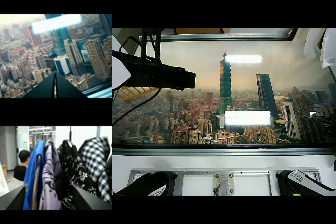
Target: Fold the clothes and pants, and hang the long-sleeved shirts on hangers.
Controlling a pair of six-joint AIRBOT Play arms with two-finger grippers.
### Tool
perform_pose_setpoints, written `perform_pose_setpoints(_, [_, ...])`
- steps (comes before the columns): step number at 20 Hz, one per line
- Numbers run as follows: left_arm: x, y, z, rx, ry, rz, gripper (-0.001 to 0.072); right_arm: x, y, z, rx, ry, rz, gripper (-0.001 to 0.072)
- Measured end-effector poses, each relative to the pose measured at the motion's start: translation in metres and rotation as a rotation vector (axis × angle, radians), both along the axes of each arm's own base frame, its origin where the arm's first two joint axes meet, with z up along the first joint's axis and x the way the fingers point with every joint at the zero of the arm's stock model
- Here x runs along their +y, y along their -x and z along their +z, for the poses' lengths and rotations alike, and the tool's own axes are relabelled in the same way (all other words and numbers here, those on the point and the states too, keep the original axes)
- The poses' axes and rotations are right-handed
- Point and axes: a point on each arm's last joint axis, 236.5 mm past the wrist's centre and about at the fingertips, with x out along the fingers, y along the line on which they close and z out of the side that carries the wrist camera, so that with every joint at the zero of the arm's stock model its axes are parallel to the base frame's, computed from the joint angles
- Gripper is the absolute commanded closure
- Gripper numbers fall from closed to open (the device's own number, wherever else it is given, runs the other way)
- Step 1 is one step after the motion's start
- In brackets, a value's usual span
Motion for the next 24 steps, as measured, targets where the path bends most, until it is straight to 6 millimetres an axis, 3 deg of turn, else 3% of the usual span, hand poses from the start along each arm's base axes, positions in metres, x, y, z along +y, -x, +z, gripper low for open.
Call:
perform_pose_setpoints(2, [-0.001, 0.000, 0.000, -0.002, 0.001, -0.002, 0.0697, 0.016, 0.005, 0.015, -0.006, 0.024, 0.018, 0.0100])
perform_pose_setpoints(6, [-0.005, -0.006, 0.005, -0.031, 0.016, -0.004, 0.0698, 0.071, 0.008, 0.043, 0.014, 0.065, 0.135, 0.0100])
perform_pose_setpoints(10, [-0.012, -0.019, 0.004, -0.058, 0.029, -0.004, 0.0697, 0.140, -0.024, 0.034, 0.091, 0.011, 0.432, 0.0100])
perform_pose_setpoints(14, [-0.023, -0.029, -0.015, -0.024, 0.029, -0.015, 0.0697, 0.235, -0.077, -0.012, 0.204, -0.092, 0.852, 0.0100])
perform_pose_setpoints(18, [-0.041, -0.024, -0.054, 0.044, 0.080, -0.046, 0.0698, 0.356, -0.116, -0.086, 0.367, -0.215, 1.283, 0.0100])
perform_pose_setpoints(21, [-0.055, -0.014, -0.081, 0.097, 0.141, -0.060, 0.0697, 0.459, -0.119, -0.155, 0.535, -0.304, 1.573, 0.0101])
perform_pose_setpoints(24, [-0.064, -0.006, -0.100, 0.139, 0.186, -0.064, 0.0697, 0.551, -0.094, -0.226, 0.752, -0.343, 1.789, 0.0100])
